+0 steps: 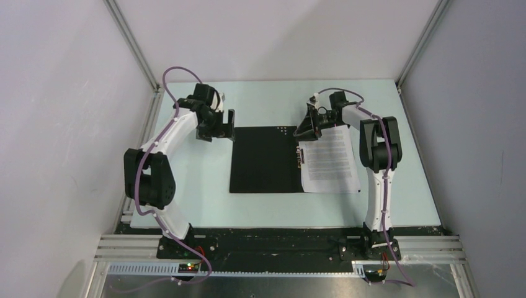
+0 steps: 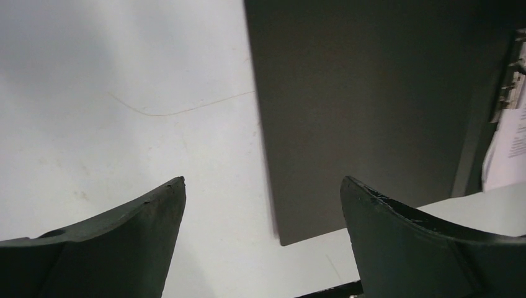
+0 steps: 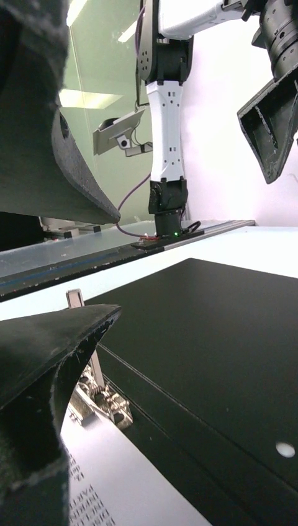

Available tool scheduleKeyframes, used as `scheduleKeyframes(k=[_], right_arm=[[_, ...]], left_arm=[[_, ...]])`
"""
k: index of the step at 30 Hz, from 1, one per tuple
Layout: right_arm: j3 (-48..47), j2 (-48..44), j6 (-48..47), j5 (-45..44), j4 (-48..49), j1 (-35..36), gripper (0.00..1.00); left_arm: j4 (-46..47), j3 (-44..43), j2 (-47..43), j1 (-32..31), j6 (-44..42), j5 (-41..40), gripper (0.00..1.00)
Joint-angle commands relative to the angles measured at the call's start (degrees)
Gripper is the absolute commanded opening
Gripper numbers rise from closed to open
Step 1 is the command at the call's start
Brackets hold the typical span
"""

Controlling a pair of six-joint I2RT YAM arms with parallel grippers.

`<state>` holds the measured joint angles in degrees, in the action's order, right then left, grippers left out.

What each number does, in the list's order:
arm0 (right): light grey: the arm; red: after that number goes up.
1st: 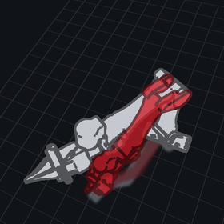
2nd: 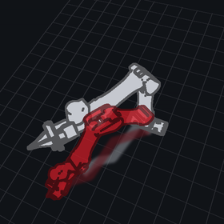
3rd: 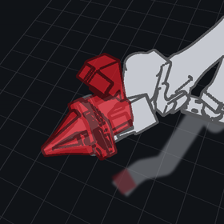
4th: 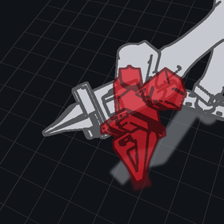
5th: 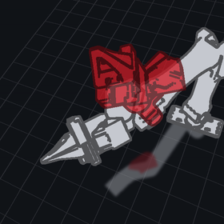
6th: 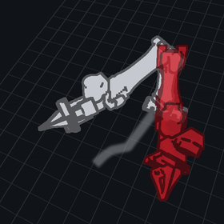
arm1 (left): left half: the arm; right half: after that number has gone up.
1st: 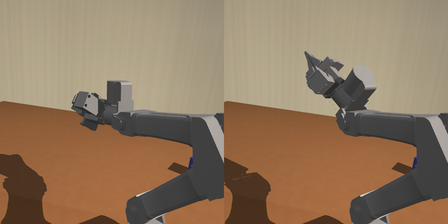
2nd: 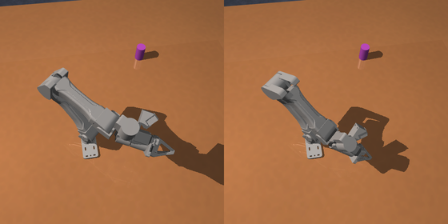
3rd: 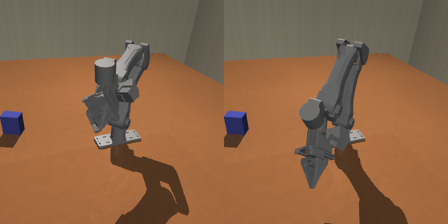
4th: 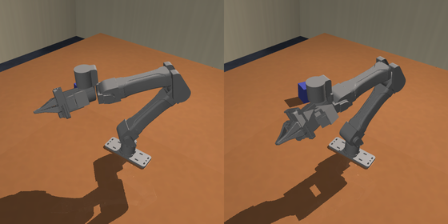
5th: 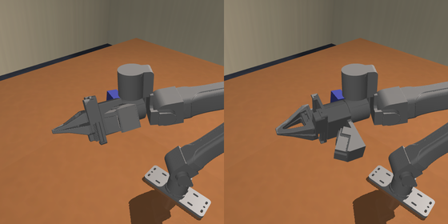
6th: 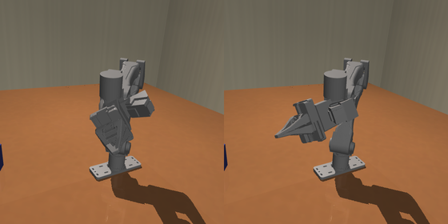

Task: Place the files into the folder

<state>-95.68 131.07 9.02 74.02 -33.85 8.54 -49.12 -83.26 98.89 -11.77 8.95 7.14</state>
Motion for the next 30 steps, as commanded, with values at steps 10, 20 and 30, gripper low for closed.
scheduleKeyframes(k=[10,20,30], right_arm=[[4.6,-12.9,-2.9,-15.3,-5.4,-0.8,0.55],[10.7,-22.2,1.1,-26.6,-14.3,-2.5,0.55],[13.6,-22.2,1.1,-25.2,-13.6,-3.1,0.47]], left_arm=[[5.8,-11.5,10.8,-12.3,15.1,4.9,0.95],[13.6,-27.5,28.6,-21.2,29.5,6.9,0.76],[20.4,-28.7,35.8,-25.0,37.8,7.6,0.48]])
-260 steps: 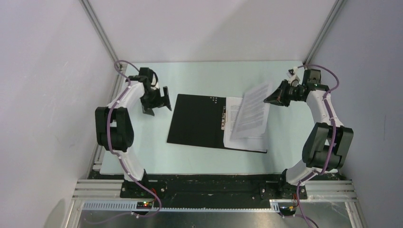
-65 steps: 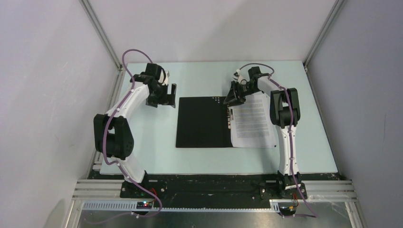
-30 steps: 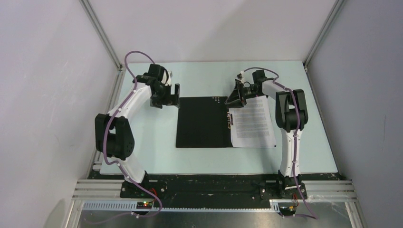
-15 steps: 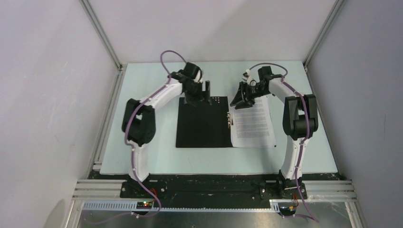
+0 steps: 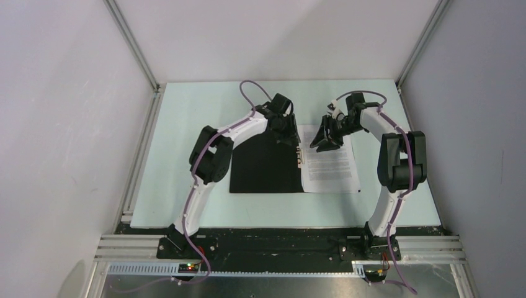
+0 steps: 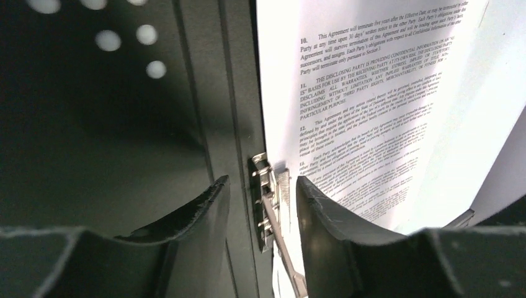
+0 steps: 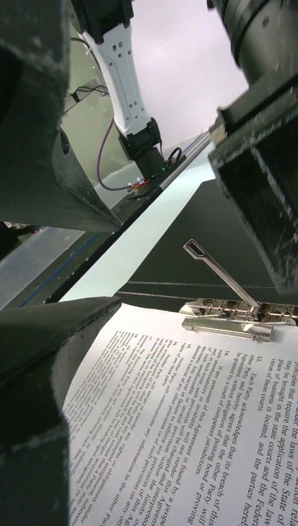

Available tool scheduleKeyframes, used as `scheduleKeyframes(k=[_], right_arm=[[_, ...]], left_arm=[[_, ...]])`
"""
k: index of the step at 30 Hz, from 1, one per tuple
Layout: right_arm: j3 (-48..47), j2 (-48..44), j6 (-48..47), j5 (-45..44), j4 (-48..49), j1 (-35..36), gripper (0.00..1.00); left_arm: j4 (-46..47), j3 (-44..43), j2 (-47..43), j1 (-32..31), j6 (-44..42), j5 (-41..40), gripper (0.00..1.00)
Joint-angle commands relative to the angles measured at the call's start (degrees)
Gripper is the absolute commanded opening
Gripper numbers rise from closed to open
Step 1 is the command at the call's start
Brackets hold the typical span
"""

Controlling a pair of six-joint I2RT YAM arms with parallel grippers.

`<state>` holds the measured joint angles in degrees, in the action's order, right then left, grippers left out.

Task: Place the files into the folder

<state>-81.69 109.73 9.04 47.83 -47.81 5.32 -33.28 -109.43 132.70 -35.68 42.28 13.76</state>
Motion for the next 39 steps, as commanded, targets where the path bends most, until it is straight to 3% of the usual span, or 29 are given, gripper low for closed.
scheduleKeyframes(k=[1,9,12,16,26,30,39], right_arm=[[-0.4,-0.4,1.7,1.2,0.9,0.3,0.46],[-1.8,3.3,4.5,3.8,3.2,2.6,0.39],[-2.7,4.3,4.9,4.3,3.6,3.2,0.38],[-2.9,4.8,5.7,4.9,4.3,3.6,0.37],[-2.9,5.4,7.0,3.4,5.6,5.2,0.34],[-3.3,5.8,6.9,3.1,5.6,5.4,0.34],[-3.4,6.1,8.0,2.1,6.2,6.1,0.33]], left_arm=[[5.1,-2.6,2.7,-1.4,4.6,1.4,0.46],[5.4,-1.4,3.7,-1.7,5.1,0.1,0.30],[5.5,-1.2,3.2,-1.8,4.8,0.7,0.31],[5.9,-0.7,1.6,-1.5,3.8,1.6,0.43],[7.6,6.0,-0.8,-1.1,5.6,5.0,0.32],[8.6,5.8,-1.4,-1.1,4.7,6.3,0.38],[8.8,8.2,-1.5,-1.0,5.1,4.9,0.07]])
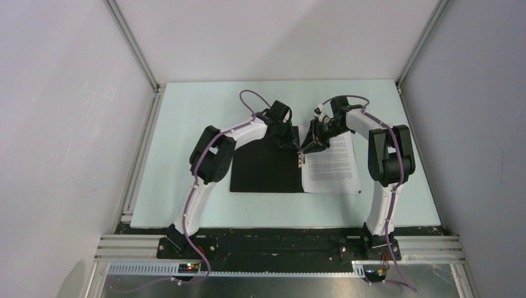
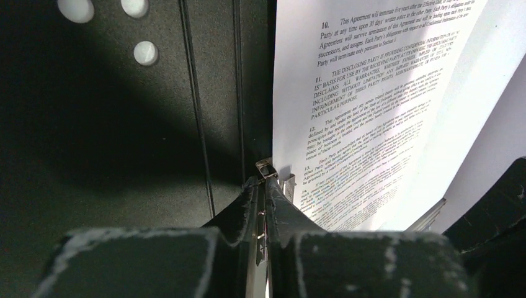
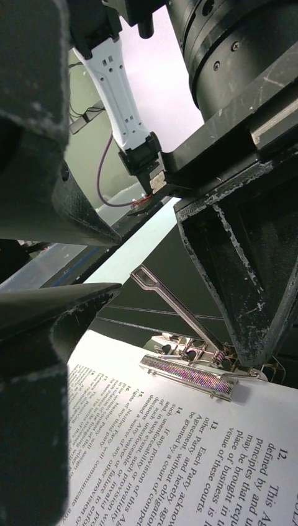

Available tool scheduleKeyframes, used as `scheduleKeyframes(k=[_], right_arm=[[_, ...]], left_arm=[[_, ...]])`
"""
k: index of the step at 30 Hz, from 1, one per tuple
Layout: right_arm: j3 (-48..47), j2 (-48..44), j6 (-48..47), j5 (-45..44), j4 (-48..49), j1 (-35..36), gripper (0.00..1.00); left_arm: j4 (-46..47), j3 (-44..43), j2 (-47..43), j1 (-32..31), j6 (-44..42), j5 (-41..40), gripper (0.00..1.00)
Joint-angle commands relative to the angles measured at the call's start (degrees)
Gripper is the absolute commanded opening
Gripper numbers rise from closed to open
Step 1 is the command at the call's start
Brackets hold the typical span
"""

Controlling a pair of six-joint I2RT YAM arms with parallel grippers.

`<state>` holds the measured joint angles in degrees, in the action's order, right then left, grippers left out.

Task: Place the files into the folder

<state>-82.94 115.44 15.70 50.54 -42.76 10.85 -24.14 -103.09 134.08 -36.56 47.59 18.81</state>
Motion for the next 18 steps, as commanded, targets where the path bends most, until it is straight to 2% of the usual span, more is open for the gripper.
scheduleKeyframes(k=[1,18], right_arm=[[-2.1,0.4,1.8,-0.7,1.5,0.7,0.33],[-3.0,3.9,4.8,-0.5,2.5,0.7,0.30]], left_arm=[[-0.3,2.2,-2.8,-0.1,0.0,-0.1,0.07],[-0.4,3.9,-2.5,-0.2,0.8,-1.2,0.06]])
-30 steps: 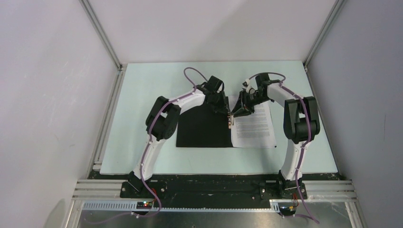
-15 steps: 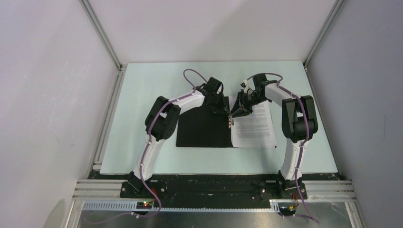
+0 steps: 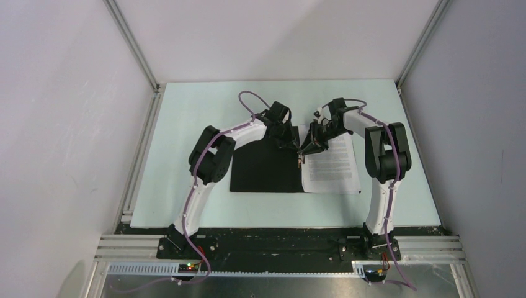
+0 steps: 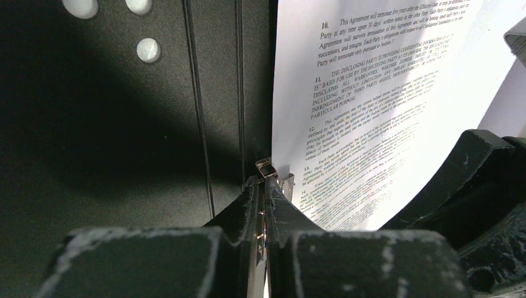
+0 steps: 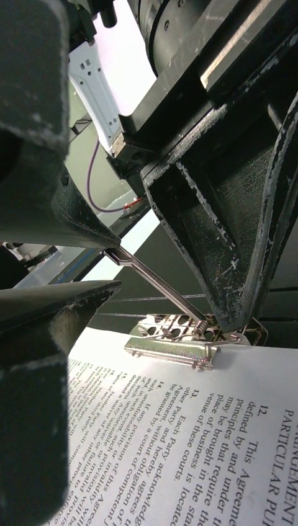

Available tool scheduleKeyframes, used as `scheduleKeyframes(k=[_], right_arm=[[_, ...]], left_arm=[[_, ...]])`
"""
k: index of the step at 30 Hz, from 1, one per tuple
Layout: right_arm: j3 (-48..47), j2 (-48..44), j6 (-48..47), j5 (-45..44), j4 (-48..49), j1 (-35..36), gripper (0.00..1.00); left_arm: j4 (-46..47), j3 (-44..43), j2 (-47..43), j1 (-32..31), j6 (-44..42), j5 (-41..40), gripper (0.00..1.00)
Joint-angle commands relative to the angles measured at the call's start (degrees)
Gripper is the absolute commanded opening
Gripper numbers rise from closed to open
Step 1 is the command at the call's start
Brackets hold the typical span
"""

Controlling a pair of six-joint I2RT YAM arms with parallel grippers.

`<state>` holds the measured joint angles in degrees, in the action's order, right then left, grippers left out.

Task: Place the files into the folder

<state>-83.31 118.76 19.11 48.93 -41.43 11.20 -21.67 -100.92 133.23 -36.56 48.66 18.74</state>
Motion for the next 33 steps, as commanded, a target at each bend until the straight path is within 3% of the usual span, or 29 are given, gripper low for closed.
scheduleKeyframes(k=[1,33], right_arm=[[-2.6,0.6,1.5,1.8,1.6,0.4,0.30],[1.6,1.1,-1.4,-0.3,-1.4,1.9,0.19]], left_arm=[[-2.8,1.9,-1.7,-0.2,-0.3,-1.2,0.06],[-2.8,3.2,-1.6,0.6,0.3,-1.6,0.06]])
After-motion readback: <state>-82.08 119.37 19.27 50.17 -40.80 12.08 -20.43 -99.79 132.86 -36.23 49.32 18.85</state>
